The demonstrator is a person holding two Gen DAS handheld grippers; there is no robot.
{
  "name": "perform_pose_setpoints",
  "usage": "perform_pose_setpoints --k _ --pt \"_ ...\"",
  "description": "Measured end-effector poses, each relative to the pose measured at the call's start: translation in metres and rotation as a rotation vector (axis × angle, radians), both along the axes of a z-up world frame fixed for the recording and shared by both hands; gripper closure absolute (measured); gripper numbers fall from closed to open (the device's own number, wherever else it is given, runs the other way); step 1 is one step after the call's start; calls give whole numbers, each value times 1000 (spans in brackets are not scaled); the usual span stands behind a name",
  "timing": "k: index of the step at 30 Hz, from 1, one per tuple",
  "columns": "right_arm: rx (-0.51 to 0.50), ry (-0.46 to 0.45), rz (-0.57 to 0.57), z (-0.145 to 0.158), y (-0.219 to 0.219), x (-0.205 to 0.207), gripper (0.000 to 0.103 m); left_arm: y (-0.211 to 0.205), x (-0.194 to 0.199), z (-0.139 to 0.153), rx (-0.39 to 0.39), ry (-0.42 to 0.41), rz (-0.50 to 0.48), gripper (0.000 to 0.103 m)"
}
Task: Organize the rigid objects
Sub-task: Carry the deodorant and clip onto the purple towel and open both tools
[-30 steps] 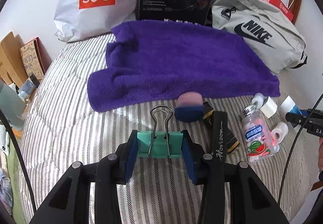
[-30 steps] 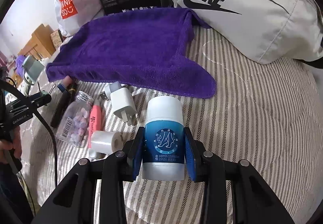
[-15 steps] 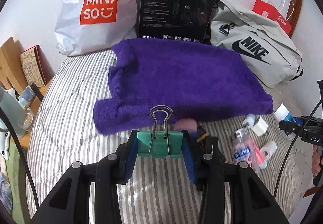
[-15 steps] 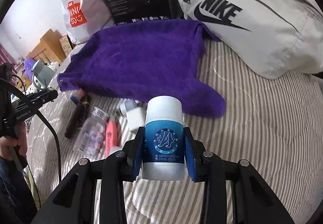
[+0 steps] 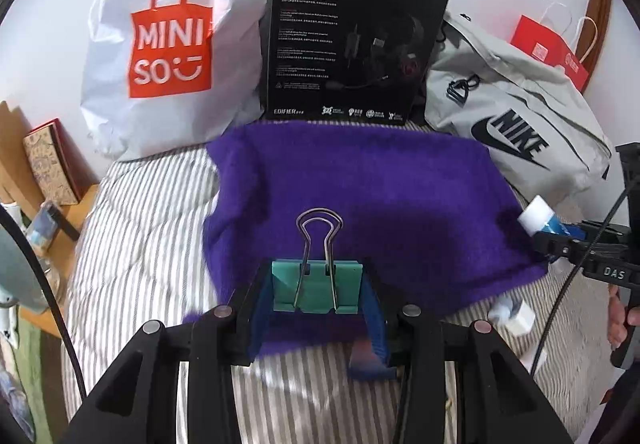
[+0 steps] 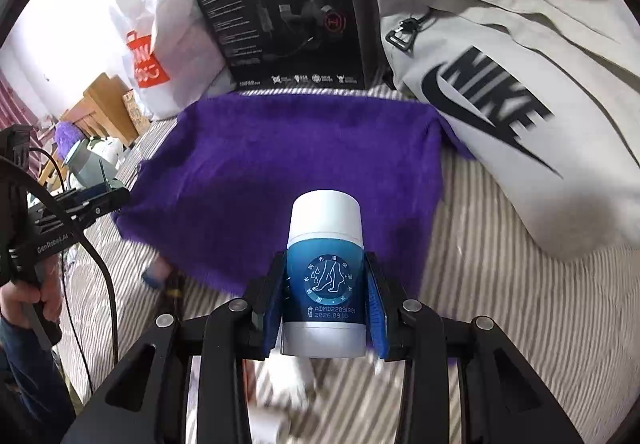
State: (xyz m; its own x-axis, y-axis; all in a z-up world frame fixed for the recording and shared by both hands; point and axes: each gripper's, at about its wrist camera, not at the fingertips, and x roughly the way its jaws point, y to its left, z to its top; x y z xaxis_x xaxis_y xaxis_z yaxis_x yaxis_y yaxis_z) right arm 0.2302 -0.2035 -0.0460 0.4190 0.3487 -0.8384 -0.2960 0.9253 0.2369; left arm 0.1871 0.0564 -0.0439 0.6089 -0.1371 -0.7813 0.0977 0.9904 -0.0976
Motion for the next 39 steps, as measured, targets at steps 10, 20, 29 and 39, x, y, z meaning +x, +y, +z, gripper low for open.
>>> perform_pose_setpoints --k 10,20,29,39 --pt "-57 24 -25 -31 9 74 67 -7 65 -22 -12 30 -3 64" --pt "-109 52 -32 -54 14 97 67 -24 112 -47 0 89 -7 64" --pt "-115 39 -17 -54 17 95 63 -29 117 -59 34 114 -6 63" --pt "-108 44 -13 -42 15 69 59 -30 92 -57 65 126 -1 51"
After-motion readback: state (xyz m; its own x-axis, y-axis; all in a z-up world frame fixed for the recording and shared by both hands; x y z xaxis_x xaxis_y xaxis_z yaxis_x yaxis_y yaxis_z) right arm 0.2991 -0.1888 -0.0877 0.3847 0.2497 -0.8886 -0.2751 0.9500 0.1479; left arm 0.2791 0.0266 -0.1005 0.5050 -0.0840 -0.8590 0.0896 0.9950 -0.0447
